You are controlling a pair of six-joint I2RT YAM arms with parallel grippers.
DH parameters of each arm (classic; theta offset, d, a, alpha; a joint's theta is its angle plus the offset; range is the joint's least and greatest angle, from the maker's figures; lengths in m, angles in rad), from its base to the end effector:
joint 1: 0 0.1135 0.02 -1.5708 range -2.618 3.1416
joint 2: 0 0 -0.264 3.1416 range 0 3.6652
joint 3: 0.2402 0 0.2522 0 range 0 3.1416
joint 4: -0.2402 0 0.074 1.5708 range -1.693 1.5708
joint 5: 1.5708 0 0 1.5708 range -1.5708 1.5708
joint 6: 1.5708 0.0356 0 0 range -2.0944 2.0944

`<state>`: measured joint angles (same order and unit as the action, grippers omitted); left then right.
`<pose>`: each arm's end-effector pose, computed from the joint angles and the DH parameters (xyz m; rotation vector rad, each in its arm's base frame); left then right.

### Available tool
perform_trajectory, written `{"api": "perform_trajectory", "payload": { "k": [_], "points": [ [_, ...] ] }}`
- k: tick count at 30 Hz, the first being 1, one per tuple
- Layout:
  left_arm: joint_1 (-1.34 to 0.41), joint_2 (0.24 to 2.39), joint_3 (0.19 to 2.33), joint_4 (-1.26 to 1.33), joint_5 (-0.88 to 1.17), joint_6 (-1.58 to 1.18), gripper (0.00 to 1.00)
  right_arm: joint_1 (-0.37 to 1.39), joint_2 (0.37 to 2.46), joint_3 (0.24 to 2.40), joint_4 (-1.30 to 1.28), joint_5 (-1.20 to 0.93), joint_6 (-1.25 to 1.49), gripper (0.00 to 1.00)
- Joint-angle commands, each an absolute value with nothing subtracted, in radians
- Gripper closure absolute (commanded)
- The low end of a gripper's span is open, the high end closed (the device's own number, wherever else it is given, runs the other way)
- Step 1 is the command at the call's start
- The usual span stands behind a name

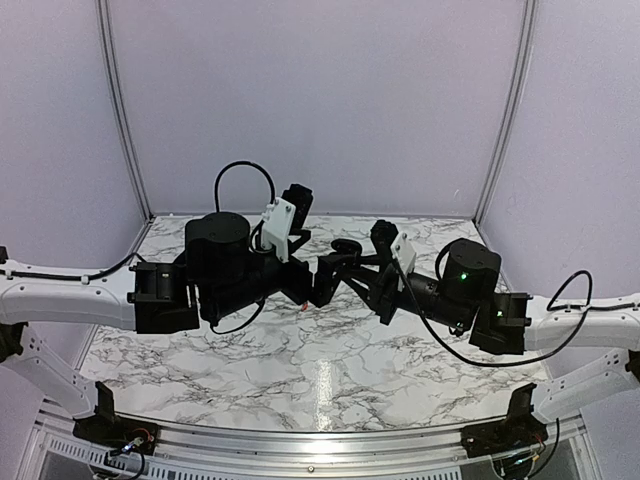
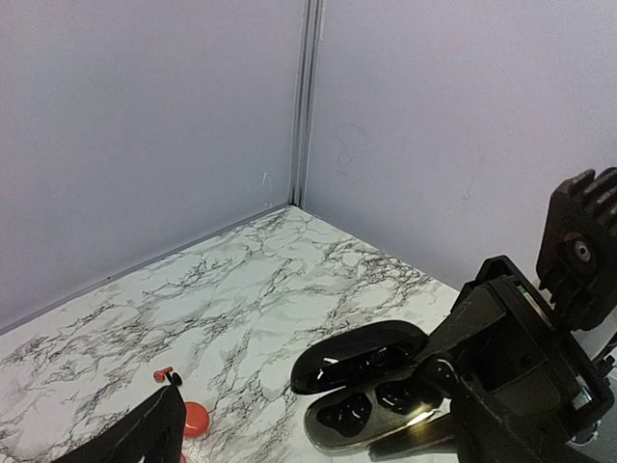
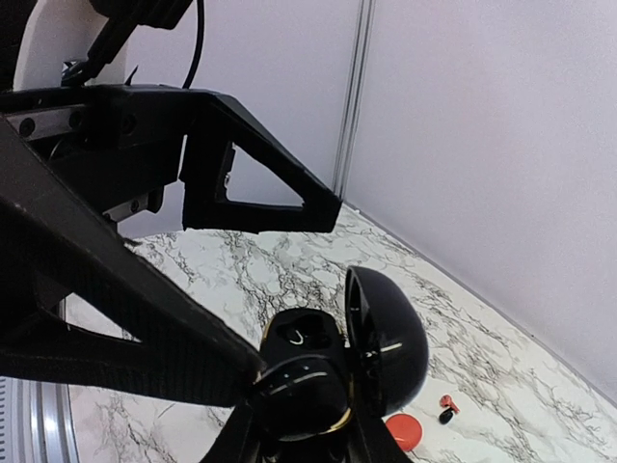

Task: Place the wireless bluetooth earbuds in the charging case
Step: Adjust the right earbud in the right side groove of the charging case.

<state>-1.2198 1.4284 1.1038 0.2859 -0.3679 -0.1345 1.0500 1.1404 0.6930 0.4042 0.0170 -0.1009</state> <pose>0.1293 -0.3158 0.3494 0.5931 1.5496 -0.7477 0.1330 0.2306 0.2968 -0.8931 1.4016 0.7147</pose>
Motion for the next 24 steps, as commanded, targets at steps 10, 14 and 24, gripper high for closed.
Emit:
{"api": "perform_trajectory", "payload": {
  "k": [10,14,24],
  "points": [
    [-1.209,1.365,1.066,0.294,-0.283,-0.108,0.01,1.055,1.127,0.726,0.415,0.017,-0.097,1.00],
    [-1.212,1.357,1.062,0.310,-0.245,-0.093,0.01,1.055,1.132,0.731,0.401,0.026,-0.097,1.00],
    [-1.213,1.413,1.110,0.310,-0.270,-0.091,0.01,1.055,1.139,0.735,0.402,0.011,-0.087,1.00]
  ]
}}
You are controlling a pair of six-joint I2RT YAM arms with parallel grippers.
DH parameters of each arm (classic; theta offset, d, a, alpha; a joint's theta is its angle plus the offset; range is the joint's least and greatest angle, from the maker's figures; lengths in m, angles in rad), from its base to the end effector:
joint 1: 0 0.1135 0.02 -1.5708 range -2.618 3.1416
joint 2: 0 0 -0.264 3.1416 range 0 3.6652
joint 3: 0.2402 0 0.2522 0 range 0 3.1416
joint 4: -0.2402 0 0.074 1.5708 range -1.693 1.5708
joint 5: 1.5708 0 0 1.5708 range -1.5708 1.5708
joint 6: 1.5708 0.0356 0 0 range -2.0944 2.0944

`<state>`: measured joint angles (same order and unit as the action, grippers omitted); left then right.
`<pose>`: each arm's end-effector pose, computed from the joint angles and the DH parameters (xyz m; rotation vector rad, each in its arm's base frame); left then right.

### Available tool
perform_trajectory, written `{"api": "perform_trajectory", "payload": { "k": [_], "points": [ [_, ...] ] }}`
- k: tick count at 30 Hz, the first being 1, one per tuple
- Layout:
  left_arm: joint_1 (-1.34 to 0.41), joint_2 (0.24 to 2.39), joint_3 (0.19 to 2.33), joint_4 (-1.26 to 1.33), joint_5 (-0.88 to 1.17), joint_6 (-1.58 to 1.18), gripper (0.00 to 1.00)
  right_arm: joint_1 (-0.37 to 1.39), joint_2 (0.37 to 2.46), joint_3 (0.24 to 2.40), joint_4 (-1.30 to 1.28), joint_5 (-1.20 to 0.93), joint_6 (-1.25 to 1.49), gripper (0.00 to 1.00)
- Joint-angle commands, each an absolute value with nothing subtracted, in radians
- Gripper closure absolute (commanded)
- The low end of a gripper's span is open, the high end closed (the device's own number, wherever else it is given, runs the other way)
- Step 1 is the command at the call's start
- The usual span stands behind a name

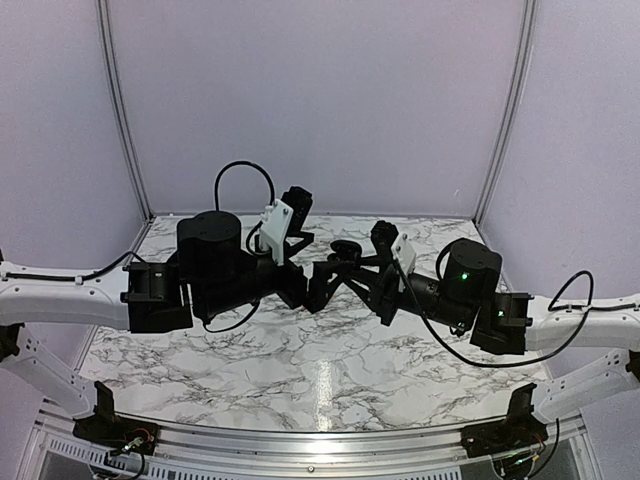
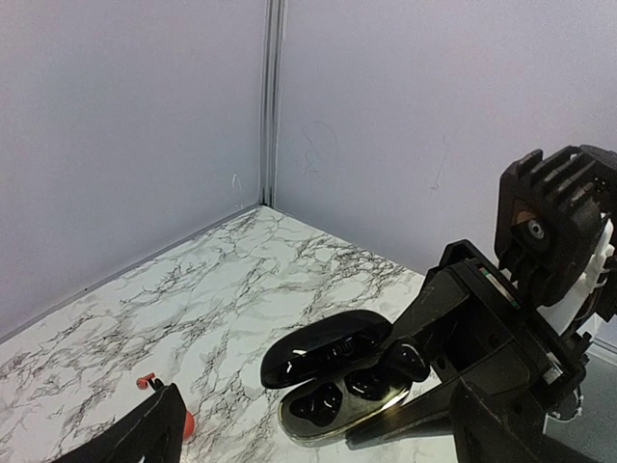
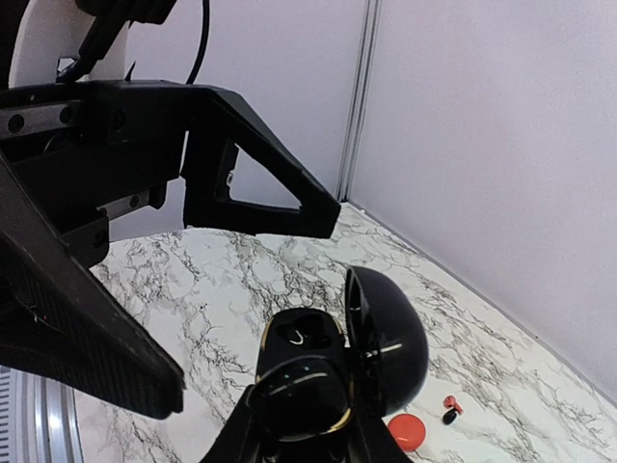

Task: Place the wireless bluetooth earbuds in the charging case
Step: Adjust the right earbud in the right side groove of the charging case.

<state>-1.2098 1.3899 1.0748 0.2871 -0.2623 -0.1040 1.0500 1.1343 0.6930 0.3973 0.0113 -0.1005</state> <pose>0.1260 -0.3077 0.3513 0.6842 1.5104 -0.8048 0.1322 0.2297 0.2976 -0.8974 1.4006 0.7193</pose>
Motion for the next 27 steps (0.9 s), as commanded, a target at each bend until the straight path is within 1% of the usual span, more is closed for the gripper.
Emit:
{"api": "perform_trajectory", "payload": {
  "k": [1,14,16,27],
  "points": [
    [-1.213,1.417,1.113,0.310,-0.274,-0.092,0.01,1.055,1.140,0.737,0.400,0.011,-0.087,1.00],
    [-1.212,1.446,1.140,0.309,-0.329,-0.105,0.01,1.055,1.147,0.747,0.396,0.011,-0.091,1.00],
    [-1.212,1.445,1.136,0.308,-0.336,-0.111,0.01,1.055,1.142,0.745,0.398,-0.018,-0.091,1.00],
    [-1.209,1.444,1.131,0.303,-0.325,-0.107,0.01,1.055,1.138,0.747,0.398,-0.020,-0.093,1.00]
  ]
}}
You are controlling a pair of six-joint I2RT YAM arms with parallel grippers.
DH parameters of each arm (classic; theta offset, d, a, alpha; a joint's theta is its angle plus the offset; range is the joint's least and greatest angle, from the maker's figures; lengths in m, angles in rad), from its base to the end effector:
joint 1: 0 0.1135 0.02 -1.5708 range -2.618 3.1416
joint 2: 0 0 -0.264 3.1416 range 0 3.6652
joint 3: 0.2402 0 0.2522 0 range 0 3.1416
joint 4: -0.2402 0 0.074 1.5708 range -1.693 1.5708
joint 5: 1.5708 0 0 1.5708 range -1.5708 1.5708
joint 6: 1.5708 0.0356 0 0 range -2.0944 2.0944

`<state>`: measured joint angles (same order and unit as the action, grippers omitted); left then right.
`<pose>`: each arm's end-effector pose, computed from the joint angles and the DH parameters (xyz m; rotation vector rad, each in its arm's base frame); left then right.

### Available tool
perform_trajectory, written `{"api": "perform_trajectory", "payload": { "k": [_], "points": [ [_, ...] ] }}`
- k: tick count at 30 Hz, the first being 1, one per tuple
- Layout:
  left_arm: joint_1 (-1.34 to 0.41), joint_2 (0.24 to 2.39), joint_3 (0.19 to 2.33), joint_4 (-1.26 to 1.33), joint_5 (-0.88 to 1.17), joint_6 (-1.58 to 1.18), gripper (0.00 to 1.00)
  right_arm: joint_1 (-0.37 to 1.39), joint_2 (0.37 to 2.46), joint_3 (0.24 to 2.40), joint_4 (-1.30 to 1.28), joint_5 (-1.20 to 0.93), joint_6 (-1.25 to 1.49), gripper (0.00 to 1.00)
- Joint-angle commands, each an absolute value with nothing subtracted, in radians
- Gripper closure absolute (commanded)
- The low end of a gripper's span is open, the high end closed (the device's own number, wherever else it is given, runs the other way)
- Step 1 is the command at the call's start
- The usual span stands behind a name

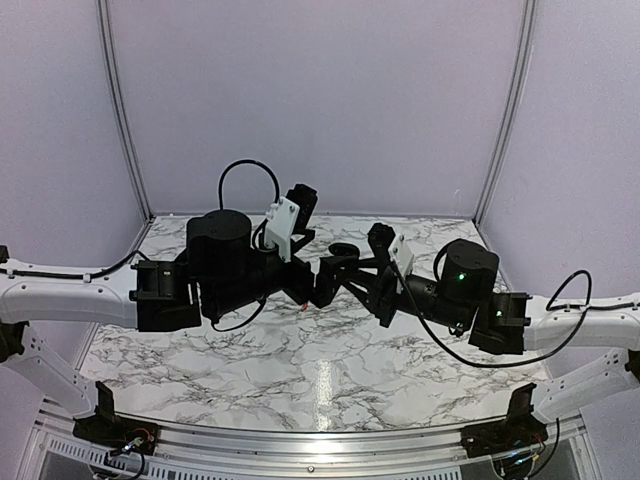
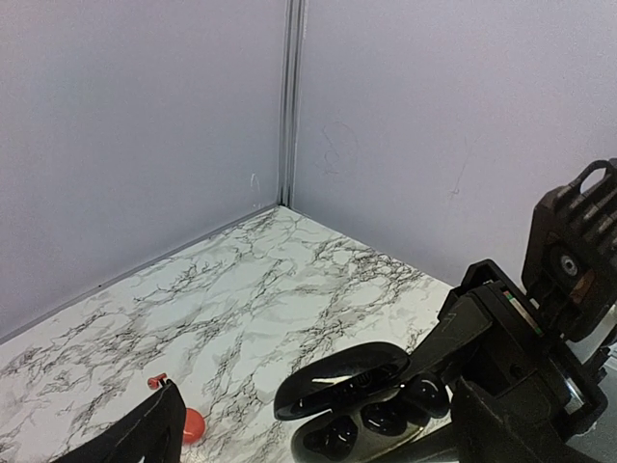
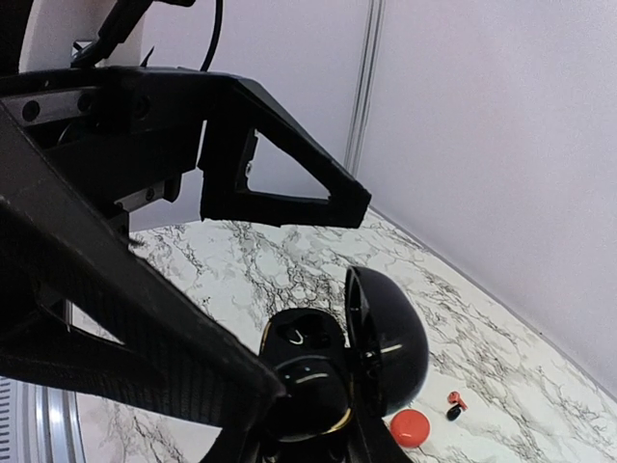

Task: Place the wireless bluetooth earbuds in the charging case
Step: Adjust the right earbud in the right side groove of the charging case.

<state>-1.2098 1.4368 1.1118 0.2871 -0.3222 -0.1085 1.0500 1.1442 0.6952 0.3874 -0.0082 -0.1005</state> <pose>0.1319 -0.3176 0.3497 0.6396 1.5322 -0.7565 0.1325 0.2316 0.2948 -0.9213 1.4090 0.7297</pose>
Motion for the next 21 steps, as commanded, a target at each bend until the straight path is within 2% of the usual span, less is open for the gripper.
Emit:
{"api": "perform_trajectory", "payload": {
  "k": [1,21],
  "points": [
    [-1.209,1.450,1.137,0.298,-0.314,-0.102,0.01,1.055,1.139,0.747,0.400,-0.019,-0.093,1.00],
    [-1.202,1.427,1.114,0.267,-0.328,-0.128,0.01,1.055,1.129,0.740,0.393,-0.020,-0.098,1.00]
  ]
}}
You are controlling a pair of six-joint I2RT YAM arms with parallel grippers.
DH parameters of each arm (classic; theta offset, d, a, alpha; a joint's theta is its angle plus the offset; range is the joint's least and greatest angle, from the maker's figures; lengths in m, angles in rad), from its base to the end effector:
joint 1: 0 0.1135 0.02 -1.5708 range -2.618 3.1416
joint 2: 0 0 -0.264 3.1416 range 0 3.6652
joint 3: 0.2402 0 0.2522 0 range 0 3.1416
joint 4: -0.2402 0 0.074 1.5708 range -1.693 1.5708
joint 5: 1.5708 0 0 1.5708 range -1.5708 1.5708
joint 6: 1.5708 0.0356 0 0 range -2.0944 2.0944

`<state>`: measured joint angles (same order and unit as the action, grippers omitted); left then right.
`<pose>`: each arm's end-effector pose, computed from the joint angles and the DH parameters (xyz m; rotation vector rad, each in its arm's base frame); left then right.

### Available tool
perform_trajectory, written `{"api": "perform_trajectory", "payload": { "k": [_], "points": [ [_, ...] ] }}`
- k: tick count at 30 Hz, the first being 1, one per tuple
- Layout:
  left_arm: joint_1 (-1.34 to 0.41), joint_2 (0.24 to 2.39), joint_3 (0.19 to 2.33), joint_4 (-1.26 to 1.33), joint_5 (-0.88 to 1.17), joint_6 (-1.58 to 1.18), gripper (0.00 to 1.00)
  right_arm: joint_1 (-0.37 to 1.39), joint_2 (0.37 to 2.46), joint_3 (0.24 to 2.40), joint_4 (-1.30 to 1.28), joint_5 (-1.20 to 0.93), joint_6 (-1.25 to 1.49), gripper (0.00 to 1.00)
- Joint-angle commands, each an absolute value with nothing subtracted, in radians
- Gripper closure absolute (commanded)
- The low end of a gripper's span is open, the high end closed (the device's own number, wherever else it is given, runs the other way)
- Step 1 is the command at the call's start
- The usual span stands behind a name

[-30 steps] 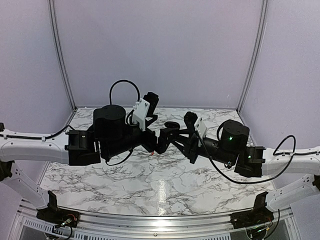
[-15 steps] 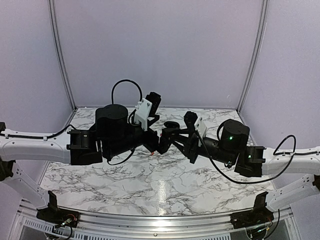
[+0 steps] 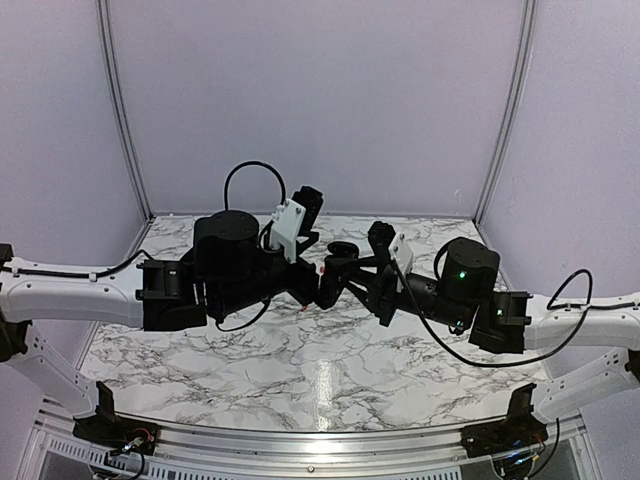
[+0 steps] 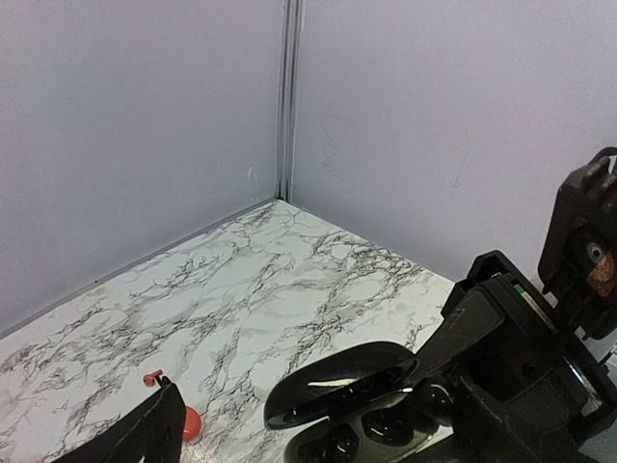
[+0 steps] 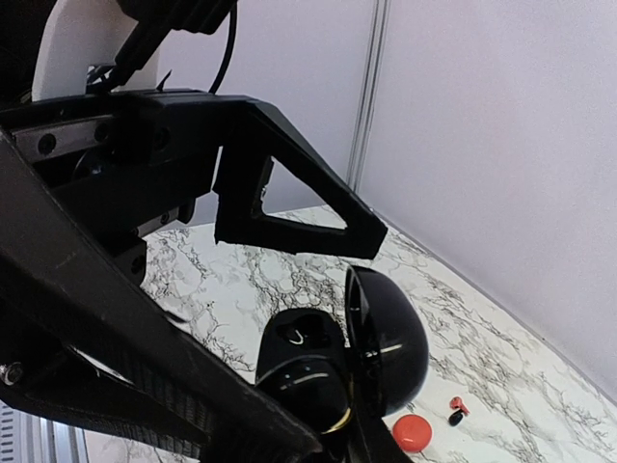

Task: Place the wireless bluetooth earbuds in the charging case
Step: Adjust the right earbud in the right side groove of the charging case.

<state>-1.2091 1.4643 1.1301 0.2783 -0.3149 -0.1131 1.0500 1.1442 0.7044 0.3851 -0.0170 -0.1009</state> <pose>0.1344 -0.3241 0.3463 0.6520 1.5466 -0.7557 0.1325 0.2322 0.2978 -0.9242 1.3999 0.7383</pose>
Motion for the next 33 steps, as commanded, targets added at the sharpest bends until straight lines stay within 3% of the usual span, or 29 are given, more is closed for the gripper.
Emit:
{"api": "perform_trajectory", "payload": {
  "k": [1,33],
  "points": [
    [-1.201,1.421,1.108,0.267,-0.327,-0.132,0.01,1.055,1.126,0.739,0.393,-0.019,-0.099,1.00],
    [-1.170,1.344,1.029,0.267,-0.277,-0.148,0.01,1.055,1.105,0.721,0.410,-0.042,-0.104,1.00]
  ]
}}
